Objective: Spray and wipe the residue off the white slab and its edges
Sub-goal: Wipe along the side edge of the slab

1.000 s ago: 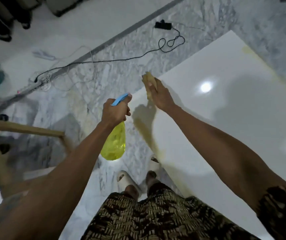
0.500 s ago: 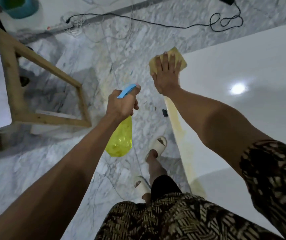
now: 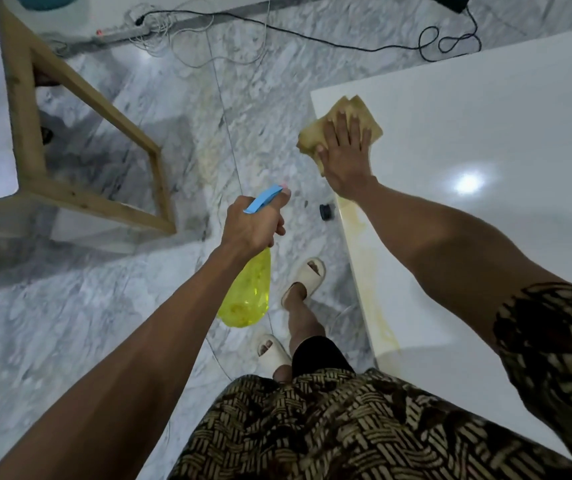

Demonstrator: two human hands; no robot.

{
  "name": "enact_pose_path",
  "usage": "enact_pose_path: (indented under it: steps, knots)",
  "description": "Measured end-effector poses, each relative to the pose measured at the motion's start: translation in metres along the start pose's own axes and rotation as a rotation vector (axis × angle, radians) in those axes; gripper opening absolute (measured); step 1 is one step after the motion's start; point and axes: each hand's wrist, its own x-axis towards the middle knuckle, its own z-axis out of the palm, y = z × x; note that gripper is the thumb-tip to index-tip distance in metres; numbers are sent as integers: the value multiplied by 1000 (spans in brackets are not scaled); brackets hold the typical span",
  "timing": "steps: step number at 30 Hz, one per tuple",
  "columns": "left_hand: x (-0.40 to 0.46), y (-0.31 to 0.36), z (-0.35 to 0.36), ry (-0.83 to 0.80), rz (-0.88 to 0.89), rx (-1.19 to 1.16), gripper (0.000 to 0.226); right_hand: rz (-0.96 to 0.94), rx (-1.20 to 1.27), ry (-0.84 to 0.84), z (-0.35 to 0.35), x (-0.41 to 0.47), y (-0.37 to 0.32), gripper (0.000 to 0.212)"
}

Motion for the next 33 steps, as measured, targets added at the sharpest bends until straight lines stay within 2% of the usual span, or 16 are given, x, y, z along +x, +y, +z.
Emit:
enact_pose_path:
  steps: [5,14,25,33]
  knots:
    - [-27,-15,-7,13,28,12,55,0,21,13,14,-72,0,61]
    - [-113,-60,1,-72,146,87,45,8,38,22,42,-233,8,56]
    - [-218,-126,47,-194,225,174,47,76,-27,23,75,-421,7,61]
    - [-305,-193,86,-222,262,195,45,124,10,-54,83,-559,11,67]
